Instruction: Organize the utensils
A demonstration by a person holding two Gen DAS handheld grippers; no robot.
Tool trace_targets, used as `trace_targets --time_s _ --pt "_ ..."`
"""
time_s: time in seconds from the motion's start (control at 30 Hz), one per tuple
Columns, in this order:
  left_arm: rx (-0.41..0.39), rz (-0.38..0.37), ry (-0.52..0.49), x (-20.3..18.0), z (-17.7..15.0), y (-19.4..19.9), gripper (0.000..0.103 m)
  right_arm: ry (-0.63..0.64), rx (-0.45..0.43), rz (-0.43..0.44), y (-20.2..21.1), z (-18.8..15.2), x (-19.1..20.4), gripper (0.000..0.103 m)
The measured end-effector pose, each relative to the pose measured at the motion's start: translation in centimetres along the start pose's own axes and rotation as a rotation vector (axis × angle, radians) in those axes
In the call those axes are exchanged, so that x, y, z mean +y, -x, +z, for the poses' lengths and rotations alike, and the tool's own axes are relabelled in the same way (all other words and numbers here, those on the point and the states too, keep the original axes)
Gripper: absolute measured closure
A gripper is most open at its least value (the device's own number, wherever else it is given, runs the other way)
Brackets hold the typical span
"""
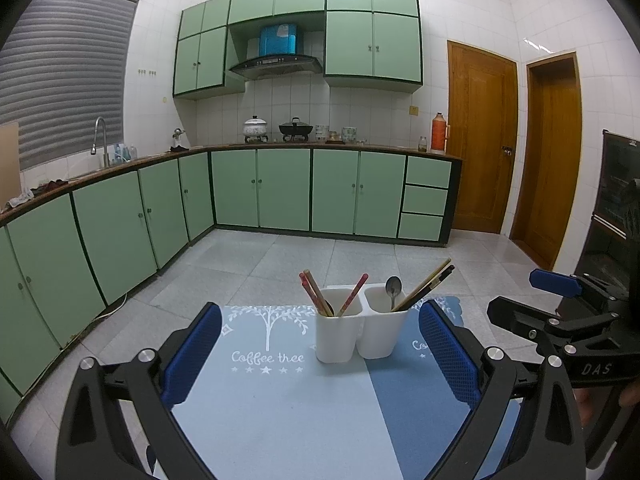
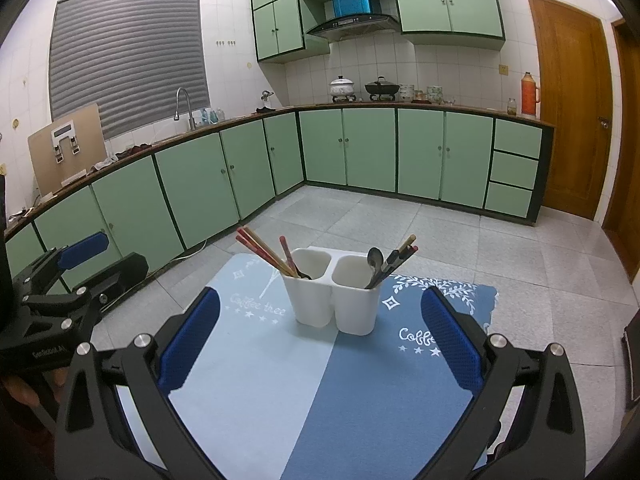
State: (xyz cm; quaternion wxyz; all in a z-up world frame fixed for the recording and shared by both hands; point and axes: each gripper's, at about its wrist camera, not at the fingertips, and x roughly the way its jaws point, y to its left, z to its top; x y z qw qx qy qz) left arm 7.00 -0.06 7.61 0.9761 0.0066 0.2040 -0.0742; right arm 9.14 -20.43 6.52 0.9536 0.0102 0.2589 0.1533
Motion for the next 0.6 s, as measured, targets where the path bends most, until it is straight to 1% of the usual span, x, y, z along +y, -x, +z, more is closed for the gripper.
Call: trace_targets --time_s 0.6 --pt "0.016 0.003 0.028 0.18 -0.64 -0.21 0.006 -0.010 0.005 -0.003 0.09 -0.14 -0.84 0.005"
